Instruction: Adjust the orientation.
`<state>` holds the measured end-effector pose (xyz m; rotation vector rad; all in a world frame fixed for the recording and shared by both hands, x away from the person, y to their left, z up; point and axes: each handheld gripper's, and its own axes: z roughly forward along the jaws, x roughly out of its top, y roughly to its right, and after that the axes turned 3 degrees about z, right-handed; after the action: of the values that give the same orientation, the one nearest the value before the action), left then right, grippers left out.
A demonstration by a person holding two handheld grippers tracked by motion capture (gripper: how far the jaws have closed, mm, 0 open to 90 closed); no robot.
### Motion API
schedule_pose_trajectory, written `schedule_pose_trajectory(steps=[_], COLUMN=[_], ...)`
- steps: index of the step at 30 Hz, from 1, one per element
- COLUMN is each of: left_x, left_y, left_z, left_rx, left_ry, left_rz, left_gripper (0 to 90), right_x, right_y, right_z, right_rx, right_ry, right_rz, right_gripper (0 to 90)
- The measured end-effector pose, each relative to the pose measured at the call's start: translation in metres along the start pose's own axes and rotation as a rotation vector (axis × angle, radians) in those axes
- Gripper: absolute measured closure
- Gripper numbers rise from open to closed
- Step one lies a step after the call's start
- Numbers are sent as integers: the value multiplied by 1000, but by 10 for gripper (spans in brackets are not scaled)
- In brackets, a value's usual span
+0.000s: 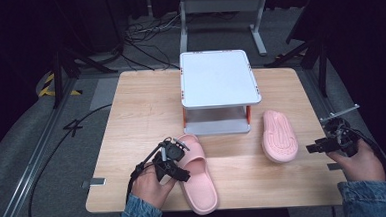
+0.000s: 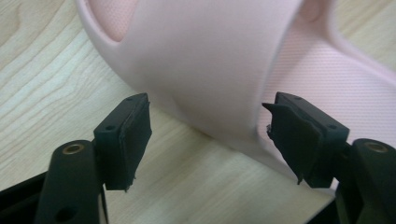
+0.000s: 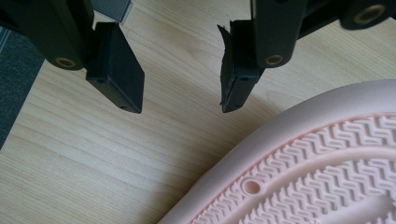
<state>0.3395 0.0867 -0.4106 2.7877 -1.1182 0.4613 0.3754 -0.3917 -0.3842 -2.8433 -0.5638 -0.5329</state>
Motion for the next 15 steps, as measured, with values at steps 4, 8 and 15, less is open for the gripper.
schedule_pose_trajectory(steps=[4, 8, 15], left_x=[2, 0, 0], left_y=[-3, -6, -14], left_z=[6, 2, -6], left_rx=[-6, -12, 6], left_ry=[3, 26, 62], left_rz=[1, -1, -11], left_gripper=[381, 528, 708], right_x=[-1, -1, -2], right_y=[0, -1, -1], right_z=[2, 1, 2], right_rx=[-1, -3, -2], right_ry=[-12, -6, -13], right_rz=[4, 4, 3], right_gripper=[498, 498, 498])
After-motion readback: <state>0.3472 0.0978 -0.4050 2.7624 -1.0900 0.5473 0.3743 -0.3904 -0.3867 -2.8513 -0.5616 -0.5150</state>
